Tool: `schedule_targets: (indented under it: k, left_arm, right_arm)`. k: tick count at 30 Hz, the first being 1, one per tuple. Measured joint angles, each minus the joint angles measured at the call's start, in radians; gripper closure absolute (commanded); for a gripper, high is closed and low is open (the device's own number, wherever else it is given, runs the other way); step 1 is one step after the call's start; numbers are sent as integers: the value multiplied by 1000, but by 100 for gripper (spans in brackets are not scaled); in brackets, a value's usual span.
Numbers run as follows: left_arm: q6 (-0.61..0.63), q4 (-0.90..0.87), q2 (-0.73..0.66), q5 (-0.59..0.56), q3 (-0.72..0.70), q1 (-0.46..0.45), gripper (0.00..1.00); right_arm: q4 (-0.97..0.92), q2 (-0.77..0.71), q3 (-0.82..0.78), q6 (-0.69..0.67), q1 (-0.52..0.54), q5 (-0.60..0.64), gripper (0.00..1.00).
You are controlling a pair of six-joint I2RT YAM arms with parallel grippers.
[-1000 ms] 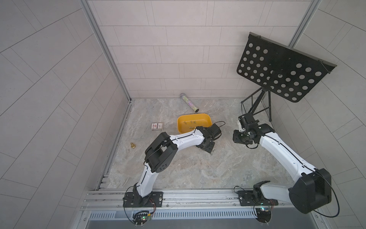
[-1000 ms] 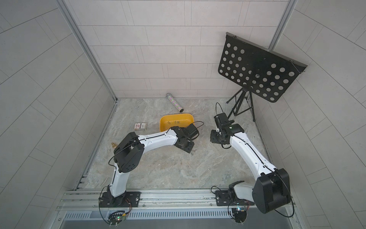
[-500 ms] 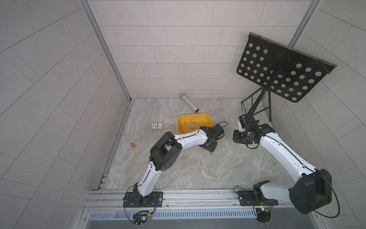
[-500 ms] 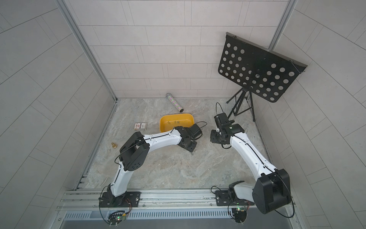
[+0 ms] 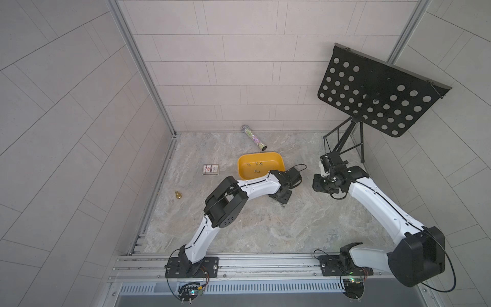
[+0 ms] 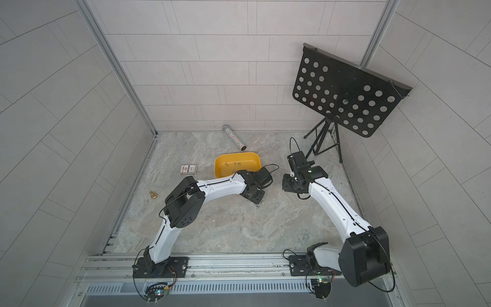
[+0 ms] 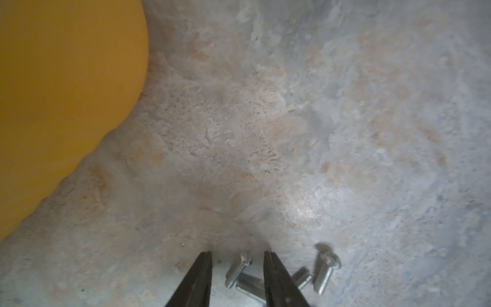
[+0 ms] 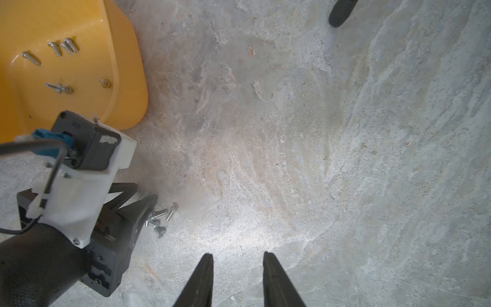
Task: Put the screws on the desktop into the storage box
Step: Pick up the screw from the center of the board.
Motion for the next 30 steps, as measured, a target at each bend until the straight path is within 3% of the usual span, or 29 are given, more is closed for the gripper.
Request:
schedule_targets:
  k: [19, 30]
  left_arm:
    - [4, -6, 4, -18, 4, -8, 85]
    - [3, -28, -40, -37, -35, -13, 87]
  right_arm:
    - [0, 0, -3, 0, -3, 0, 64]
    - [1, -11, -6, 0, -3, -5, 64]
